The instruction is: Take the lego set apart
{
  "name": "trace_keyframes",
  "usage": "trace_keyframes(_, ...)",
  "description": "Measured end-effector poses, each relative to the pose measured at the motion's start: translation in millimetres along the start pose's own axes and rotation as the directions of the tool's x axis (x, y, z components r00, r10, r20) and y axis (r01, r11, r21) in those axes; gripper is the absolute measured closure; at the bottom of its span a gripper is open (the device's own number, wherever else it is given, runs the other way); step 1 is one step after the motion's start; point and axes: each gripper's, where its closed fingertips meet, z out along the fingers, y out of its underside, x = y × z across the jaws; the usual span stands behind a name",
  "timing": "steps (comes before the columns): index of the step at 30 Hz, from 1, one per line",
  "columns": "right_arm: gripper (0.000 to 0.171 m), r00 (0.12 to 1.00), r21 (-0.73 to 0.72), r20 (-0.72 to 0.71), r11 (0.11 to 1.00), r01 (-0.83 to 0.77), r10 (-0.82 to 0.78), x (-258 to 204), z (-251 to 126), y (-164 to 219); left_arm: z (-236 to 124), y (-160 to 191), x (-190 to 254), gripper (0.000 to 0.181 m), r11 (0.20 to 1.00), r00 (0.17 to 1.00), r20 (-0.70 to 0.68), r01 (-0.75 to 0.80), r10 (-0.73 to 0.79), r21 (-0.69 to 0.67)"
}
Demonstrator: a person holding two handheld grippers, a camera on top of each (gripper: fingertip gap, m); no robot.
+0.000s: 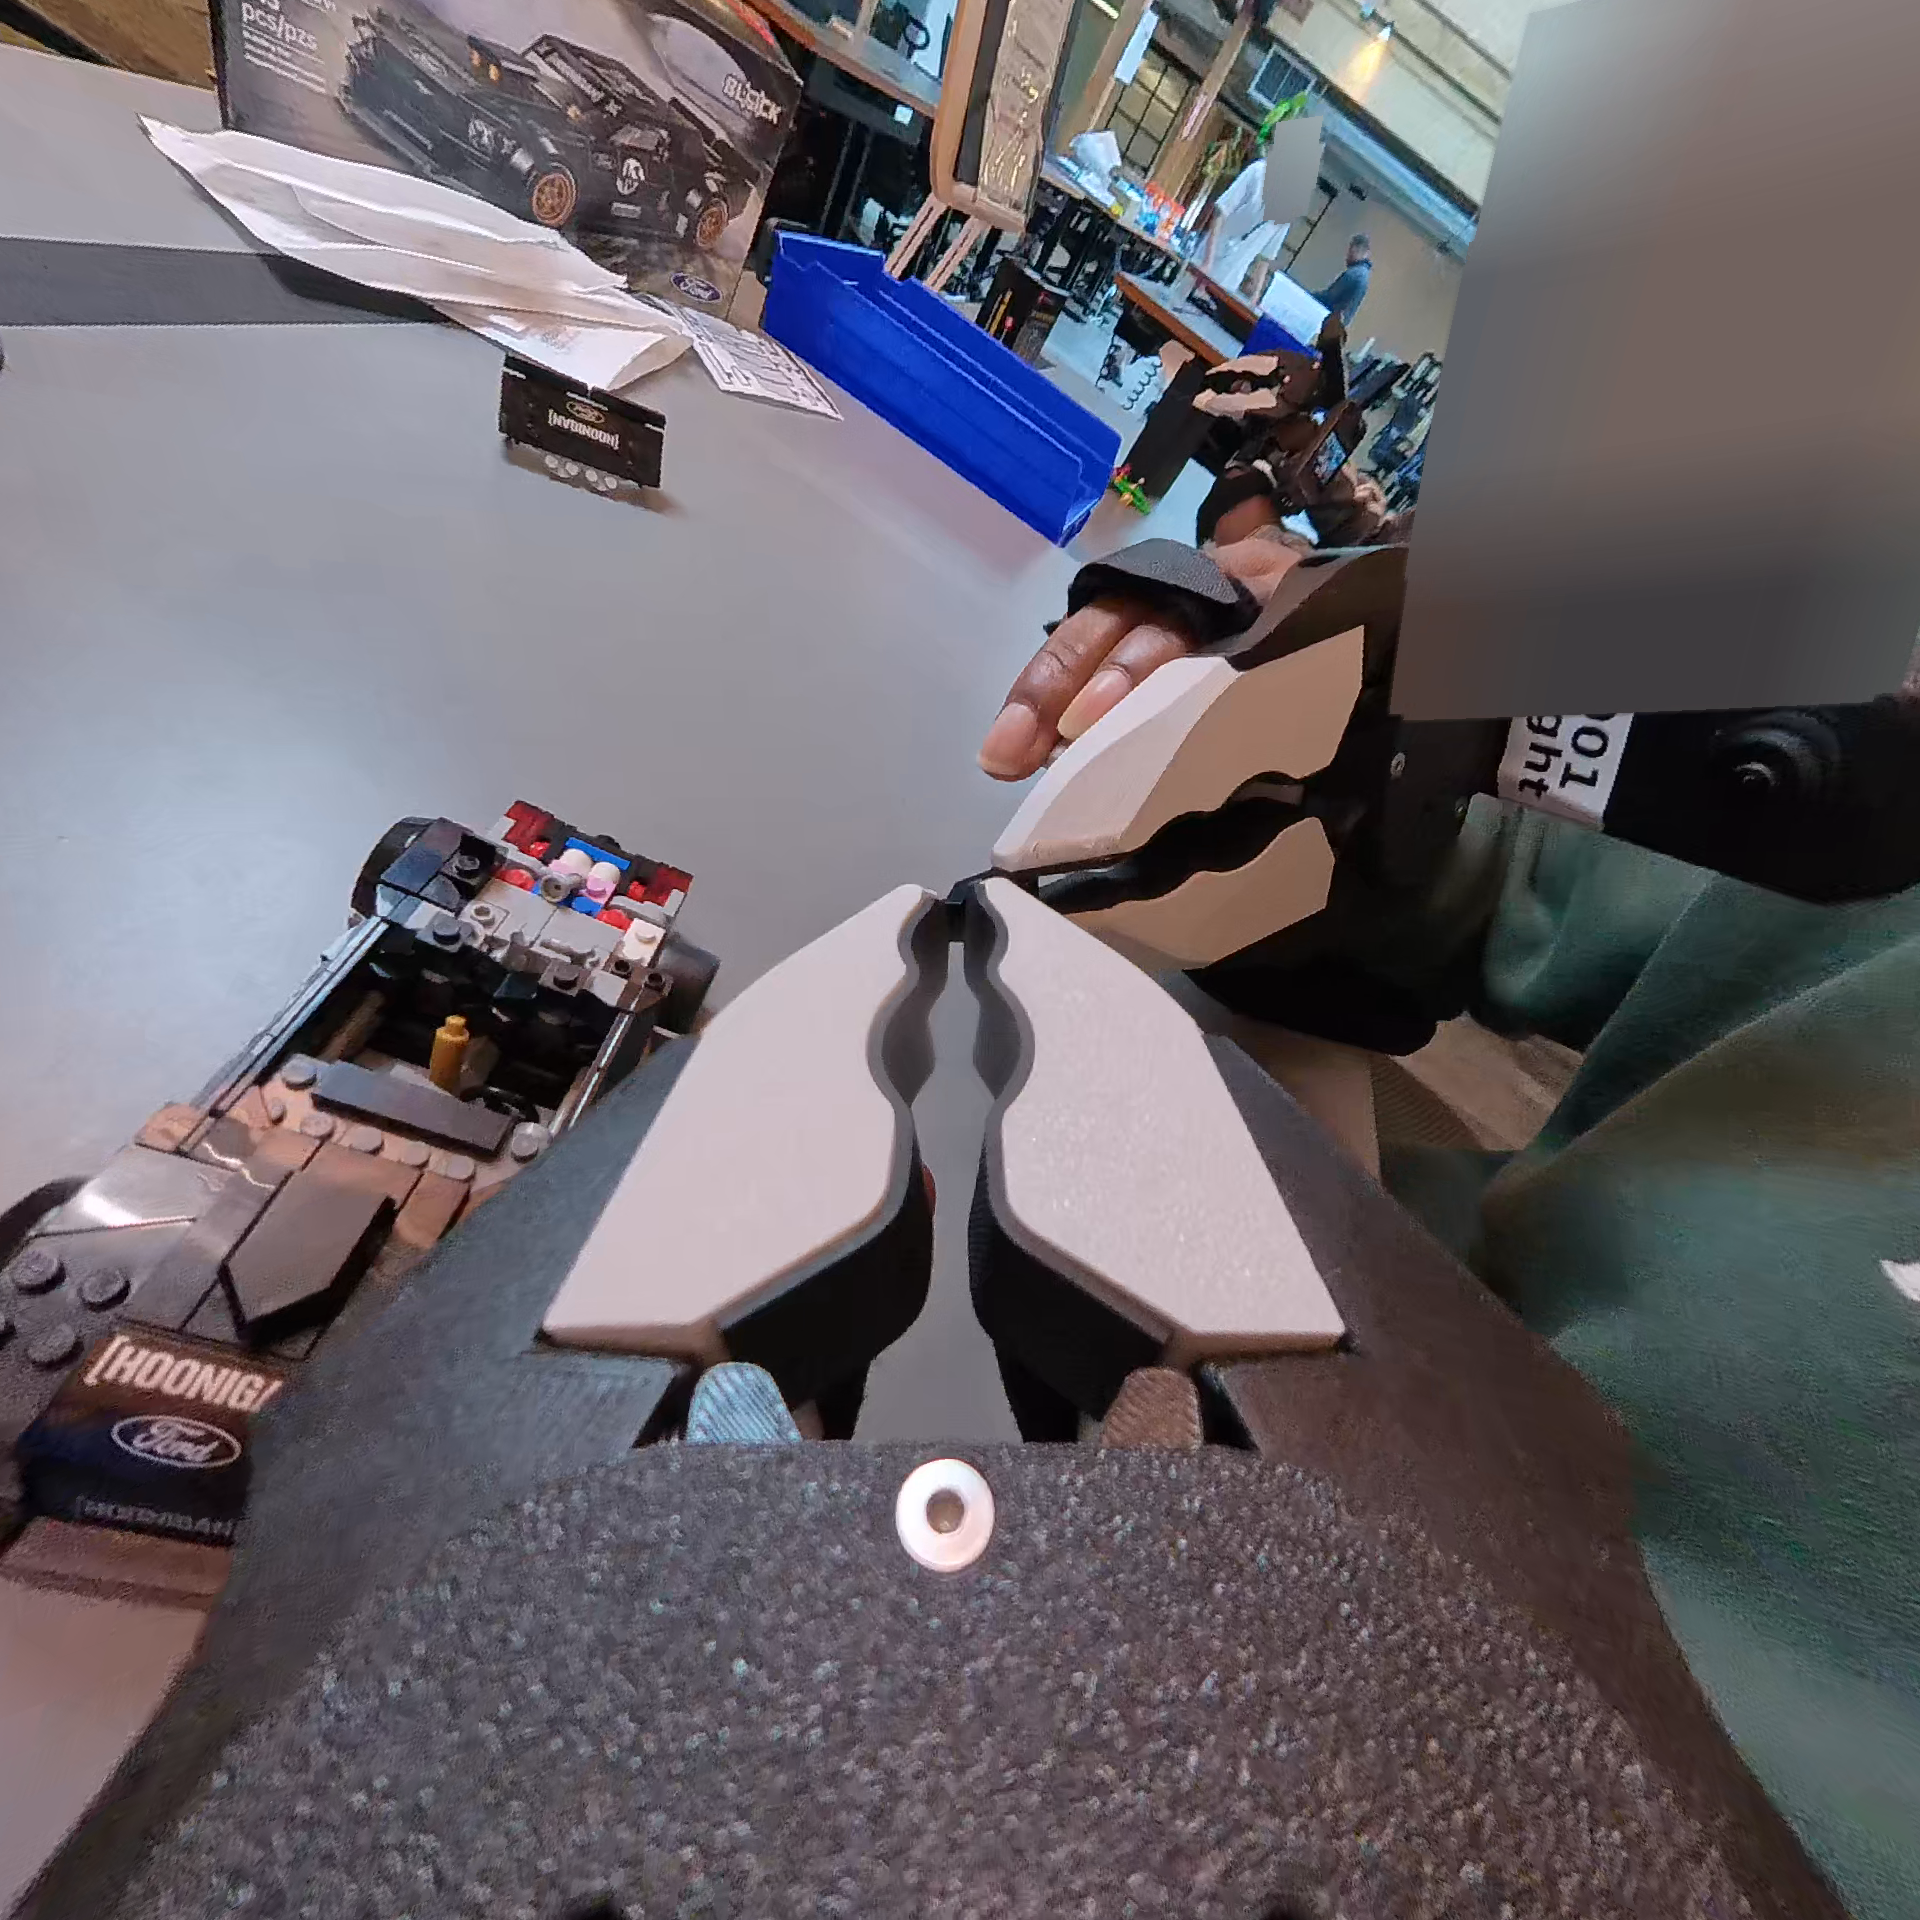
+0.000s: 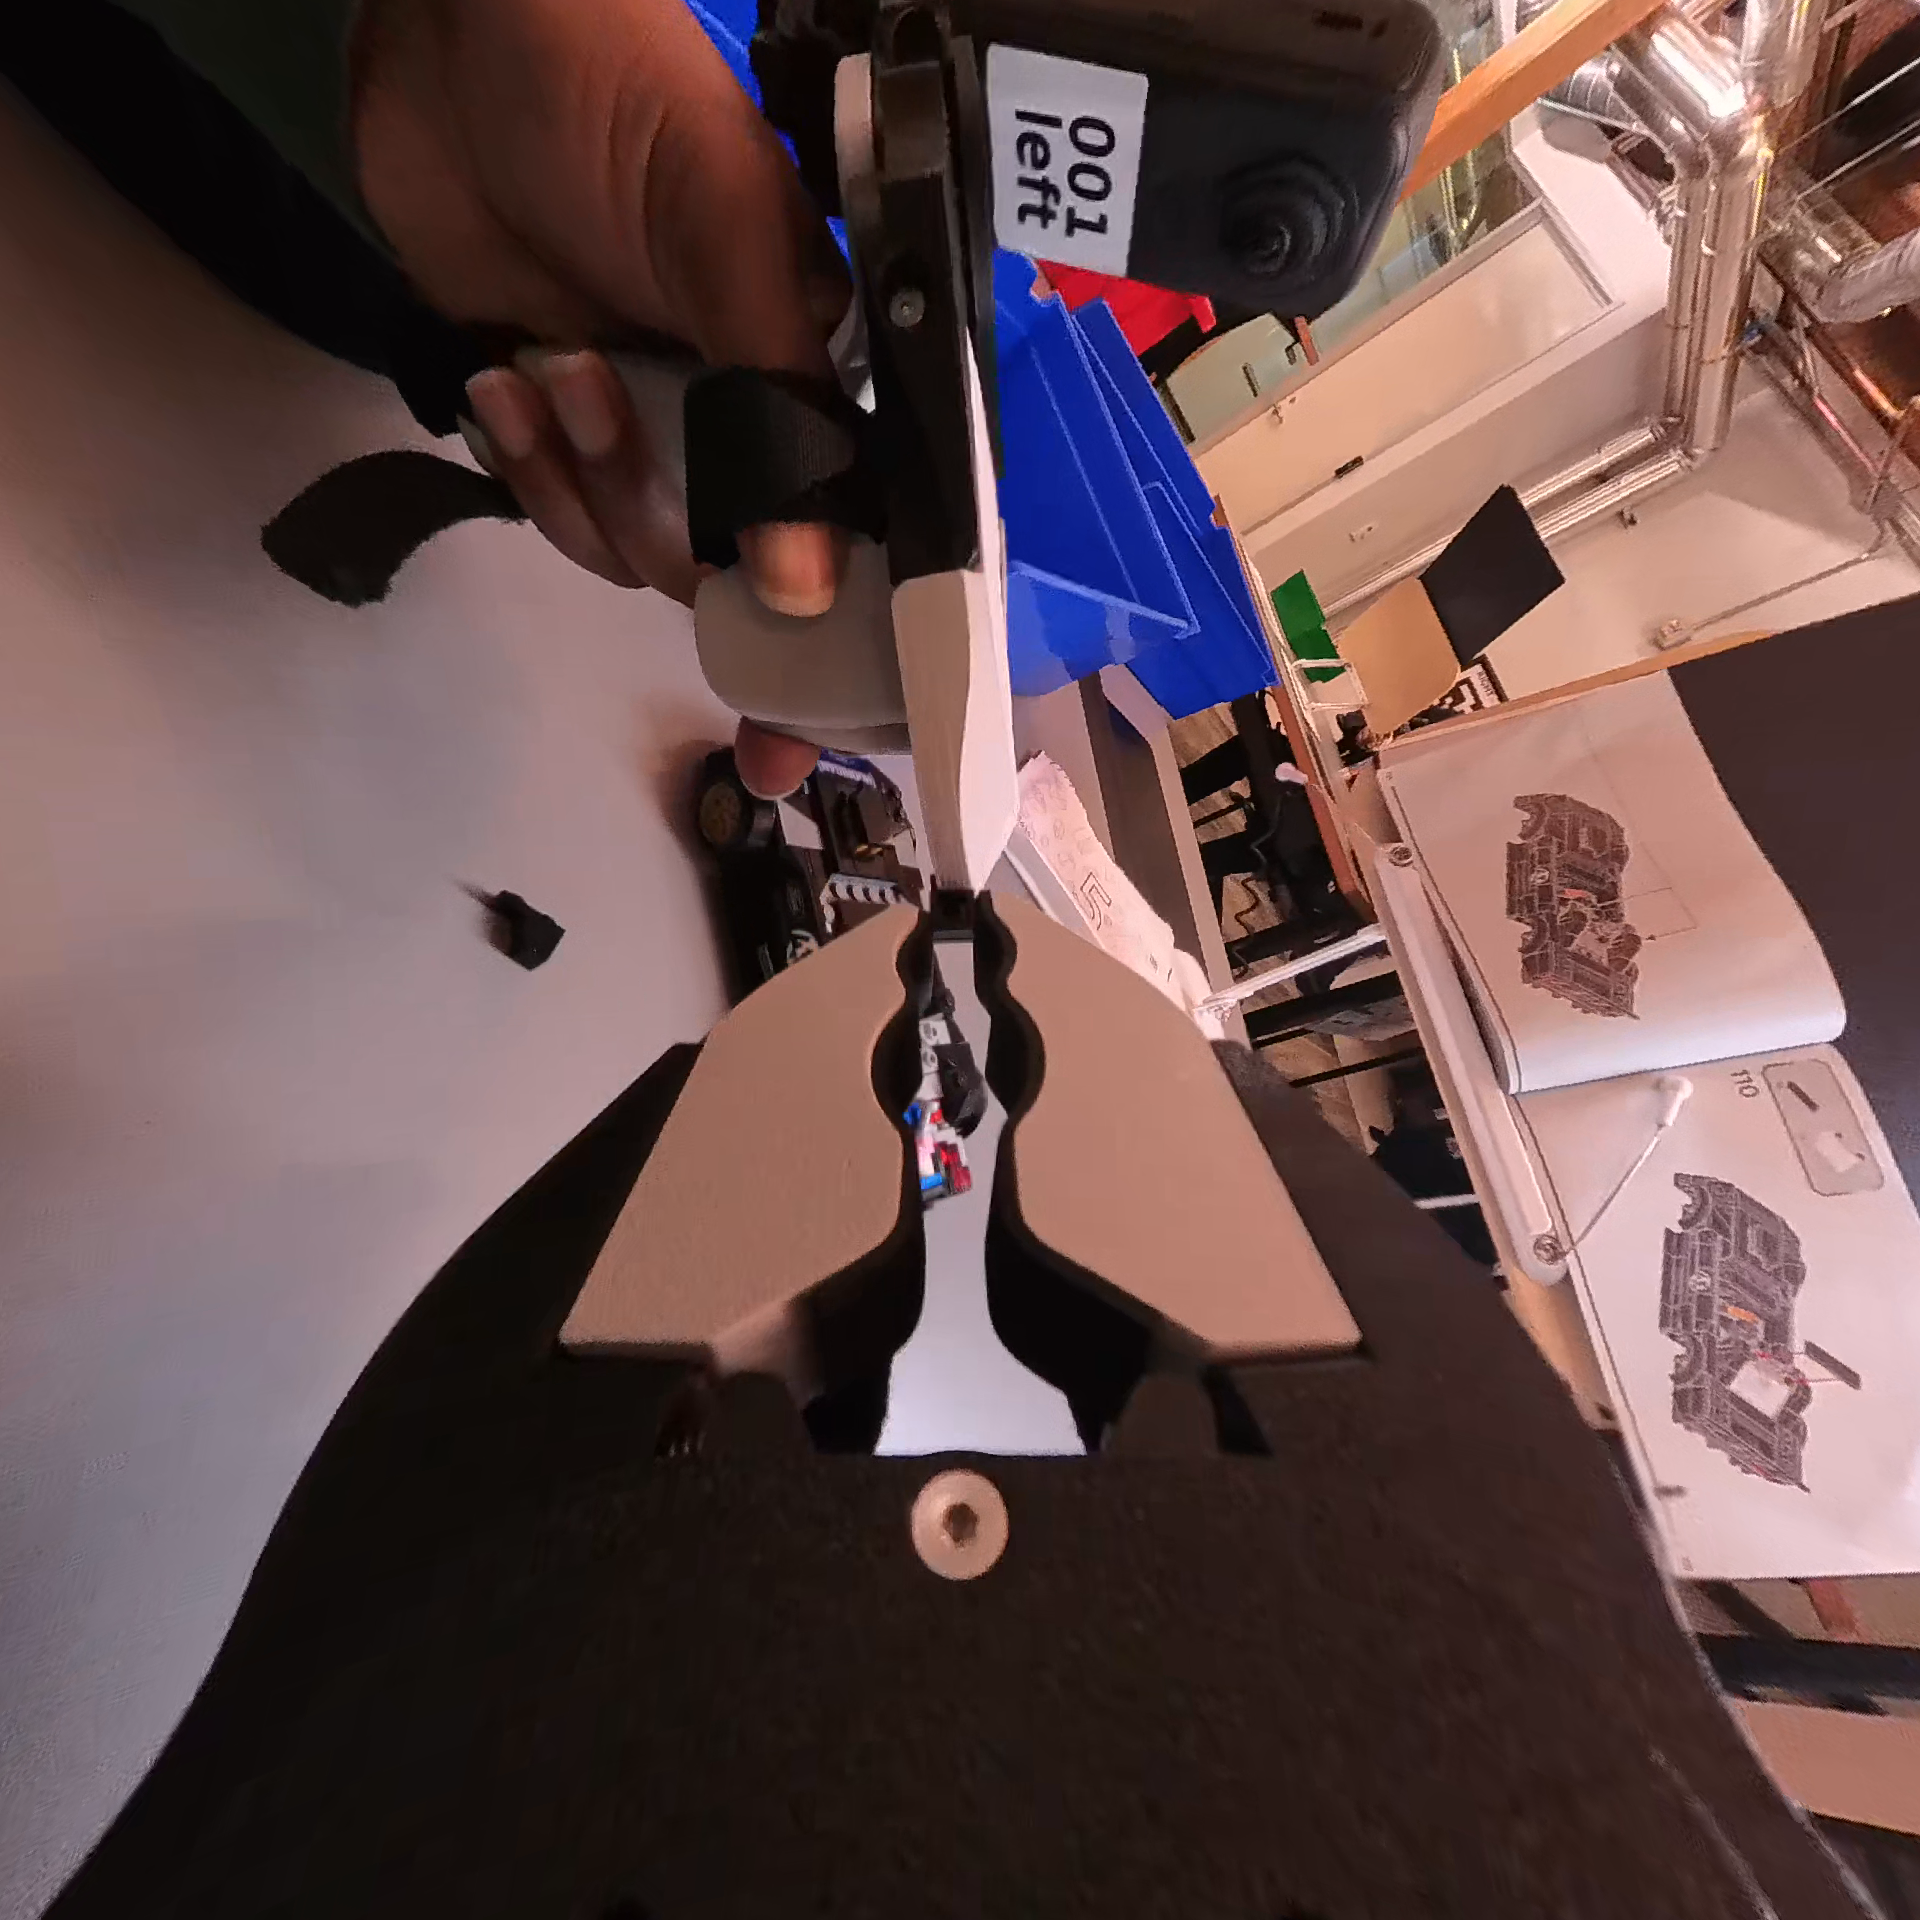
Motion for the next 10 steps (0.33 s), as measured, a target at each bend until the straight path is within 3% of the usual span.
trace_keyframes(10, 0.164, 0.997, 0.011, -0.023, 0.997, -0.076, 0.077, 2.0, -9.9, -0.3, 6.5, -2.1, 7.1, 0.176, 1.0, 1.0, -0.029, -0.005, 0.004, -0.017)
